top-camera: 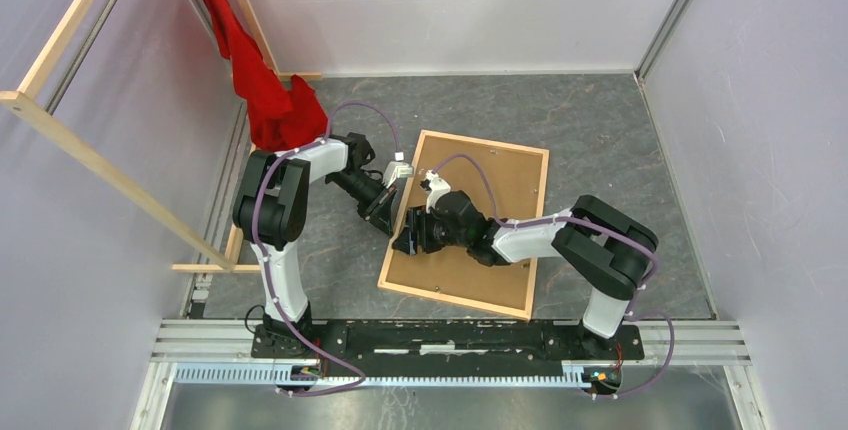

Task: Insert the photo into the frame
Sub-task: Install the photo frame at the center of the board.

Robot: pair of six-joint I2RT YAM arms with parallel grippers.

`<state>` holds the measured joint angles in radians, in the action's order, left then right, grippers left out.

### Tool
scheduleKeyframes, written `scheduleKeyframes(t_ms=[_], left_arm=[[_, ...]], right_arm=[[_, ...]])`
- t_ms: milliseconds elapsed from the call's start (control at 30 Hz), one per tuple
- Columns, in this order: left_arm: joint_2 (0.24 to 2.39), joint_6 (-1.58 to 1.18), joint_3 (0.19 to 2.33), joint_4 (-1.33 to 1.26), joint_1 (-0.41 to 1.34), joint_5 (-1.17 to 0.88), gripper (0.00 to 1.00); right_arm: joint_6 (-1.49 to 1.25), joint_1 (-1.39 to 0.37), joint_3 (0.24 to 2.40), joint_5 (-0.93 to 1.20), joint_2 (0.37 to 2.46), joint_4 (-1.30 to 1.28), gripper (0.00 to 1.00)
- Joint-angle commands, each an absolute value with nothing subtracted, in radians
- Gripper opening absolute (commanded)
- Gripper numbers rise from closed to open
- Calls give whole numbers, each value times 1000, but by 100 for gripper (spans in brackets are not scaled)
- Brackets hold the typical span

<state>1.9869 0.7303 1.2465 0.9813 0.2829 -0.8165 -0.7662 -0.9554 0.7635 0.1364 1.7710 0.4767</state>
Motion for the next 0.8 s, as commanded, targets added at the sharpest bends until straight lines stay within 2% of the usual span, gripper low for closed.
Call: scheduleKeyframes(t_ms=[0,400,767], left_arm=[[1977,739,1238,948,296,-805,15],[1978,739,1238,947,296,-804,15],[1976,741,1238,947,296,-801,15]], right_arm=[[-765,-957,782,115,1813,488,68],[-787,-965,850,104,1874,463,66],[-805,-977,817,106,1846,458,65]])
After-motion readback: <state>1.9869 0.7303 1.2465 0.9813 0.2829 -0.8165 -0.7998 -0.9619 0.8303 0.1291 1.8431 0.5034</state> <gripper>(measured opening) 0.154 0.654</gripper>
